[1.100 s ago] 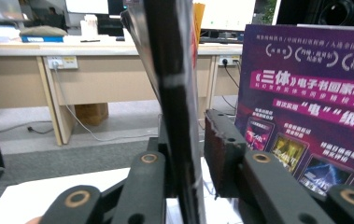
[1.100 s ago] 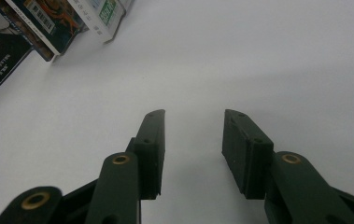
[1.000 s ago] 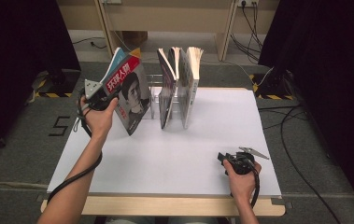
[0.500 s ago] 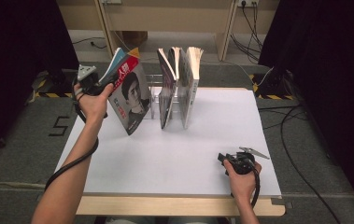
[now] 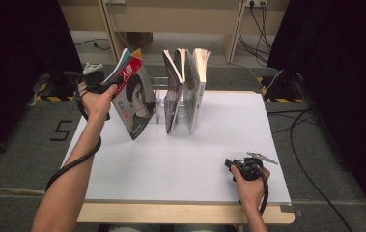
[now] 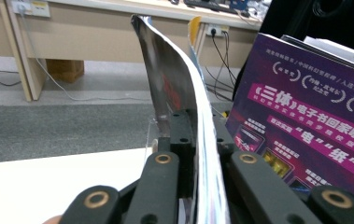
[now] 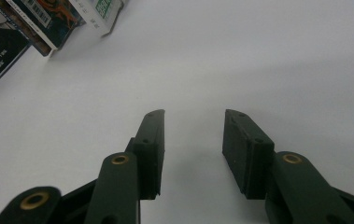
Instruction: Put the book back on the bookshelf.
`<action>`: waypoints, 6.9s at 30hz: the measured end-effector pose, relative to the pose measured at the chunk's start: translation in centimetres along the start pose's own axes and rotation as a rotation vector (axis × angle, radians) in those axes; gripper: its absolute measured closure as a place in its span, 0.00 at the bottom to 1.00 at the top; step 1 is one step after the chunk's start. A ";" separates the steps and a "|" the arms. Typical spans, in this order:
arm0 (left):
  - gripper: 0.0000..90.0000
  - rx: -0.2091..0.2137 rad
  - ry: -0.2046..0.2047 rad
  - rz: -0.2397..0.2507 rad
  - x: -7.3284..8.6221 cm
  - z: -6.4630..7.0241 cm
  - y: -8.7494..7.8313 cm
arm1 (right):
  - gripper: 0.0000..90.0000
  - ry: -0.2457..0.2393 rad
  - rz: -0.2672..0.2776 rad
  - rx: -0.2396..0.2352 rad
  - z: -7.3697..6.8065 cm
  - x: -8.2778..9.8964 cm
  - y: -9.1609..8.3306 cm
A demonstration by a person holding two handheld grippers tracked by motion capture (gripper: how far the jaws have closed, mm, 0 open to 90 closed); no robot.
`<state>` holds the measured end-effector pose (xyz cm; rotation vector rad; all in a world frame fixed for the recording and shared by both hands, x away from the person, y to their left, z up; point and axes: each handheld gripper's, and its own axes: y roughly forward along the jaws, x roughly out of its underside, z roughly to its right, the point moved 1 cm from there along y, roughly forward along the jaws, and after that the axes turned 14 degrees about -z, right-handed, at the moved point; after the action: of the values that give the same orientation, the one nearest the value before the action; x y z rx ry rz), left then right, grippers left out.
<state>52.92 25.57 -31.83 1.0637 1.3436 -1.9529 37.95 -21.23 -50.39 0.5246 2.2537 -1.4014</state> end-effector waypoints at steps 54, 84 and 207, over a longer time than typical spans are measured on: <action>0.84 -0.129 -0.021 0.199 2.1 1.7 1.5 | 0.67 0.010 0.004 -0.007 0.1 0.0 -0.2; 0.47 -0.036 -0.036 0.154 2.3 1.6 -0.3 | 0.67 -0.002 0.011 -0.001 -0.1 0.0 -0.2; 0.39 -0.016 -0.062 0.013 16.0 -1.6 -8.0 | 0.67 -0.012 0.014 0.007 -0.6 0.1 -0.2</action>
<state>38.38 29.99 -41.49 0.9941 1.3139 -1.9469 37.65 -20.79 -50.02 0.5321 2.2315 -1.4028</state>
